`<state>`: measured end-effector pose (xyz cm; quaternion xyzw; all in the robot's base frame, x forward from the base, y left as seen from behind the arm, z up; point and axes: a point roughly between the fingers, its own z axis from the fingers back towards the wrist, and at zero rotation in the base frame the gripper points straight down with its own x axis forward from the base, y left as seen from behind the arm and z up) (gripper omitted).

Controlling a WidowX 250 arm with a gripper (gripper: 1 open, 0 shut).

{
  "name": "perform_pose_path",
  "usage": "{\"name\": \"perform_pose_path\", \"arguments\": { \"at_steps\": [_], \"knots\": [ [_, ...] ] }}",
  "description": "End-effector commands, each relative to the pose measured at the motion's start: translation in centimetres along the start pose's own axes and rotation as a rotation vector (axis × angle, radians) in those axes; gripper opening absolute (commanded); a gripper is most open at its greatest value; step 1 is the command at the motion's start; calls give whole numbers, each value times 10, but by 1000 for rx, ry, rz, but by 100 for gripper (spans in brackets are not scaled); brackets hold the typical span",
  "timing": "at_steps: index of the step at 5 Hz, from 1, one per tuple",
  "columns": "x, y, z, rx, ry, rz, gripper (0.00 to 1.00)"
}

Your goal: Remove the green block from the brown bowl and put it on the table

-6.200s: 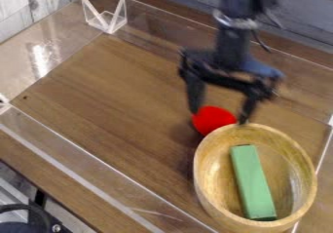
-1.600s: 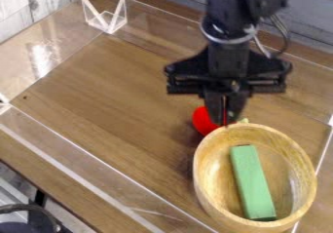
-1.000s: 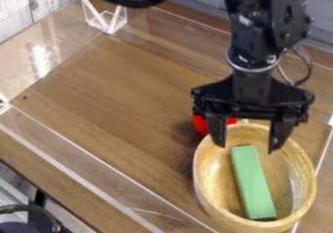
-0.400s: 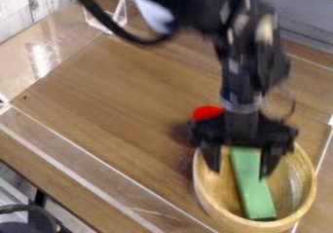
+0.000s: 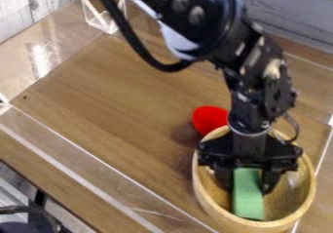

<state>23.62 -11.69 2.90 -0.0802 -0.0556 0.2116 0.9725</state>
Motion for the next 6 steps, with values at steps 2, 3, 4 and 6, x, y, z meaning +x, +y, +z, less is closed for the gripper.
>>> {"name": "perform_pose_path", "arguments": {
  "at_steps": [2,3,4,6],
  "knots": [
    [13,5,57,18,-31,-41,0],
    [13,10,87,28,-45,-28,0],
    [14,18,106,37,-55,-17,0],
    [36,46,131,49,-92,56,0]
  ]
}}
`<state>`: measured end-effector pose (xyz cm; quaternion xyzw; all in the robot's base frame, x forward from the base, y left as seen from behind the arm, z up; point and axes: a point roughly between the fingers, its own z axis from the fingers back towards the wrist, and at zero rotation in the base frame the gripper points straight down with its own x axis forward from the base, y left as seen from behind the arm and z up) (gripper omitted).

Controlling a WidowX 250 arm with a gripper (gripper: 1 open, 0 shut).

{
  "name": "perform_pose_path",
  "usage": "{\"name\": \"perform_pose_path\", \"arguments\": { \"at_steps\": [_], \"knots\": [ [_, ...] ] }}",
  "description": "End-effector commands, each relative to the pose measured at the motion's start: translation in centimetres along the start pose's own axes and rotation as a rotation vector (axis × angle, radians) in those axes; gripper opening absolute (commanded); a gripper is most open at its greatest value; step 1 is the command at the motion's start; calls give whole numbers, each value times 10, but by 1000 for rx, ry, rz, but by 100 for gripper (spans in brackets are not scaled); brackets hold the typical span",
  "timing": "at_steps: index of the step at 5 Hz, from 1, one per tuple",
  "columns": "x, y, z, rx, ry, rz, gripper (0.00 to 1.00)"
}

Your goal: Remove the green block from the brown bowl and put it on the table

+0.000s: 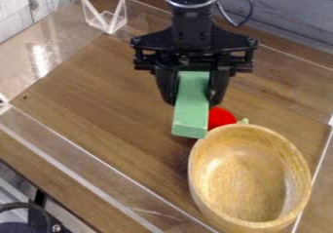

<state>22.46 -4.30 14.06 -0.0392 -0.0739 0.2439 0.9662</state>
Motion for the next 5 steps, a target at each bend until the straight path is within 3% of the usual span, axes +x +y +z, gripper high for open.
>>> {"name": "perform_pose_path", "arguments": {
  "at_steps": [1,2,3,4,5],
  "knots": [
    [18,4,7,-5,-50,44,0],
    [32,21,1,20,-71,81,0],
    [41,34,-9,17,-69,16,0],
    [46,28,-16,6,-66,-42,0],
    [61,26,-28,6,-67,-65,0]
  ]
}}
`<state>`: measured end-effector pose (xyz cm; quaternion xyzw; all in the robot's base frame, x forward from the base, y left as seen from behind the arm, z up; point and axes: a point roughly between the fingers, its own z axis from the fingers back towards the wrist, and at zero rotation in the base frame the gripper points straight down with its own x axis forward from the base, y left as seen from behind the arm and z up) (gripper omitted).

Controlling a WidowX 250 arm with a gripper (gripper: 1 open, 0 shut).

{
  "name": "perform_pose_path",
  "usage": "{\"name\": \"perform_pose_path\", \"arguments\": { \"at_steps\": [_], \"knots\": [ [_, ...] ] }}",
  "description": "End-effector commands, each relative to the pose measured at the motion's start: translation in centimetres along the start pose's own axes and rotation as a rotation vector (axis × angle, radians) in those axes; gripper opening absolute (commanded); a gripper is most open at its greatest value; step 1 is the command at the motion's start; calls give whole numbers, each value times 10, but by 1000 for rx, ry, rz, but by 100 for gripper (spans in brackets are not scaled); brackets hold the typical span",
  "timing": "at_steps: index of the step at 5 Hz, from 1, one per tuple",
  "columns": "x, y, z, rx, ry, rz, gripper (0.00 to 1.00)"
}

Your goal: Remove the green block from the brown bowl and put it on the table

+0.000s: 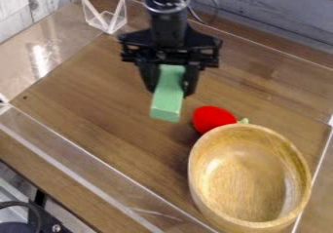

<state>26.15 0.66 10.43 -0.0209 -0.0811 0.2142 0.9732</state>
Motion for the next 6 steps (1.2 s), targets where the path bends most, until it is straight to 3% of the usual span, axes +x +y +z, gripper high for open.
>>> {"name": "perform_pose_path", "arguments": {
  "at_steps": [1,3,5,6],
  "knots": [
    [25,-7,2,-23,-52,-20,0],
    [25,-43,-7,-24,-60,-40,0],
    [22,-27,-13,-4,-64,80,0],
    [30,-18,-10,-12,-62,33,0]
  ]
}}
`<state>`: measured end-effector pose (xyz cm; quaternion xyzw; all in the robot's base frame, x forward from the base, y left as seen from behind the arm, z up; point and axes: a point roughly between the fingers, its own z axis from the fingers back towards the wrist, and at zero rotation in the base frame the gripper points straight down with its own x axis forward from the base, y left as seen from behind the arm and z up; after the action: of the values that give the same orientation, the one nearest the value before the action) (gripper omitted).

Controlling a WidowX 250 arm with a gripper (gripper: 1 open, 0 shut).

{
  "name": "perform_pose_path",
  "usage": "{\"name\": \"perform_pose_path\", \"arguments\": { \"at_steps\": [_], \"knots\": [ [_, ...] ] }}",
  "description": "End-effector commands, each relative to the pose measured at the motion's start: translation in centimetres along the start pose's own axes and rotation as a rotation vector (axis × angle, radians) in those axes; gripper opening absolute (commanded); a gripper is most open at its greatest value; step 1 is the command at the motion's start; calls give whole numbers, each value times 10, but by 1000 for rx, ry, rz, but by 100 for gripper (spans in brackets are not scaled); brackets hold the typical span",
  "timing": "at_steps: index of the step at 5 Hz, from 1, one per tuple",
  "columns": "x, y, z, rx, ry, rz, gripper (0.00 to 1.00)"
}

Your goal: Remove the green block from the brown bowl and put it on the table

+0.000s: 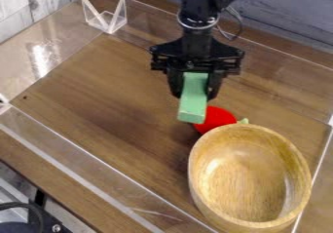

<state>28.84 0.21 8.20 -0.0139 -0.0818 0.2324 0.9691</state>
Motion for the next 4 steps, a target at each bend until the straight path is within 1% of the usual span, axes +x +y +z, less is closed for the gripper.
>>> {"name": "perform_pose_path", "arguments": {
  "at_steps": [1,2,4],
  "knots": [
    [19,-3,20,-38,-53,-54,0],
    [27,-6,21,-49,-48,-111,0],
    [34,-23,24,-47,-48,-79,0]
  ]
}}
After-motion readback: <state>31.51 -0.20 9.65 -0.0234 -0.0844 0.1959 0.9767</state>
